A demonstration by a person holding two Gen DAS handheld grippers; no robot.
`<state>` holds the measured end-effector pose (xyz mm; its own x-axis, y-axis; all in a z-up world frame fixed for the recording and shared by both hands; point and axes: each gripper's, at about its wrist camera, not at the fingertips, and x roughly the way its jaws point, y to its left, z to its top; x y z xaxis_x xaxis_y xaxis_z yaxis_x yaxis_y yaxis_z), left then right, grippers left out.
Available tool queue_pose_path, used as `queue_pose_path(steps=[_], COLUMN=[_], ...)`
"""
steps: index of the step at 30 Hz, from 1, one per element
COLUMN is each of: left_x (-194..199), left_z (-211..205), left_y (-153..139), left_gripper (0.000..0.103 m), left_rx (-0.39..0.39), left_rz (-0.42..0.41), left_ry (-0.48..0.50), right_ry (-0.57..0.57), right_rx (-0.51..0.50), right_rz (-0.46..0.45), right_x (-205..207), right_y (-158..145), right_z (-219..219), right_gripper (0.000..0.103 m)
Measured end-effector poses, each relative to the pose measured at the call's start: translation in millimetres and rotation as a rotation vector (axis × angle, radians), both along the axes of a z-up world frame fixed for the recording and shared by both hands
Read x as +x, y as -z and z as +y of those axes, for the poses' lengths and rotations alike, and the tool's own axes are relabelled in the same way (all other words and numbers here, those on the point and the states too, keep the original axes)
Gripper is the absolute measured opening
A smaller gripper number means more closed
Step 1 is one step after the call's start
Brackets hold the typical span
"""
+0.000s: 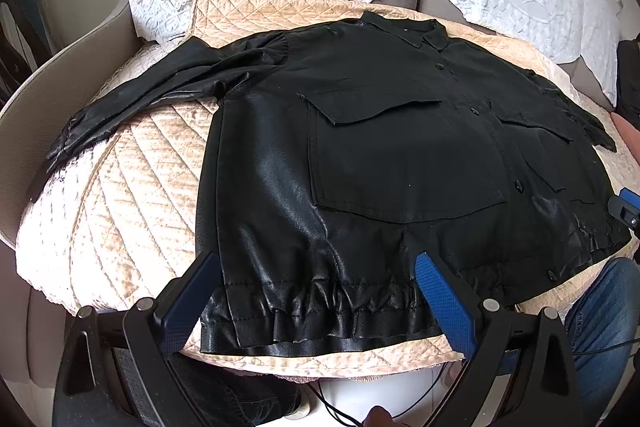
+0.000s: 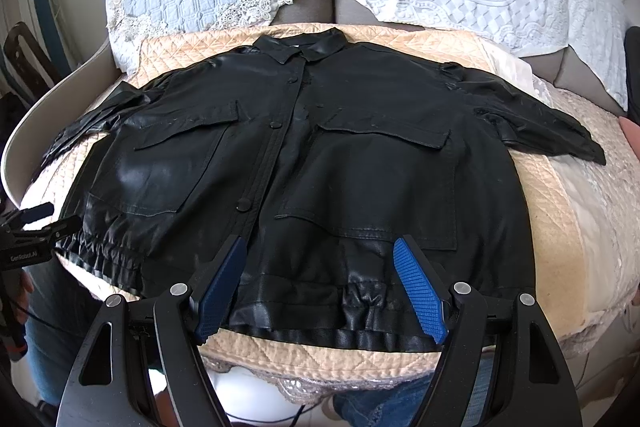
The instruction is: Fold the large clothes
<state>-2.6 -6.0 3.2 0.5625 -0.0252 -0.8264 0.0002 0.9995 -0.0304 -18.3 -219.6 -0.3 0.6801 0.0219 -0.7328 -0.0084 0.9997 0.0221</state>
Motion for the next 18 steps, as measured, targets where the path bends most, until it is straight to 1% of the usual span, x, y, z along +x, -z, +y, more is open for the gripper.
queue_pose_path(steps=[7,12,18], left_x=[-3.2,-3.0,-5.9], left_z=[4.4,7.5,6.7], left_y=[-1.2,-2.4,-5.5], left_gripper=[0.099,0.099,0.099], left_rx=[0.014,0.000,-0.019], left_rz=[-0.016,-0.015,-0.032], left_ry=[-0.031,-0.027,-0.015], right_ry=[-0.003,-0.008,-0.013], right_rx=[-0.022,-0.019,-0.017], right_rz=[0.010,0.016,0.022], right_x=[0.6,1.1,0.6], right_y=[-0.1,-1.2,-1.3], right_z=[3.6,6.1,9.2], right_gripper=[0.076,0.076,0.076])
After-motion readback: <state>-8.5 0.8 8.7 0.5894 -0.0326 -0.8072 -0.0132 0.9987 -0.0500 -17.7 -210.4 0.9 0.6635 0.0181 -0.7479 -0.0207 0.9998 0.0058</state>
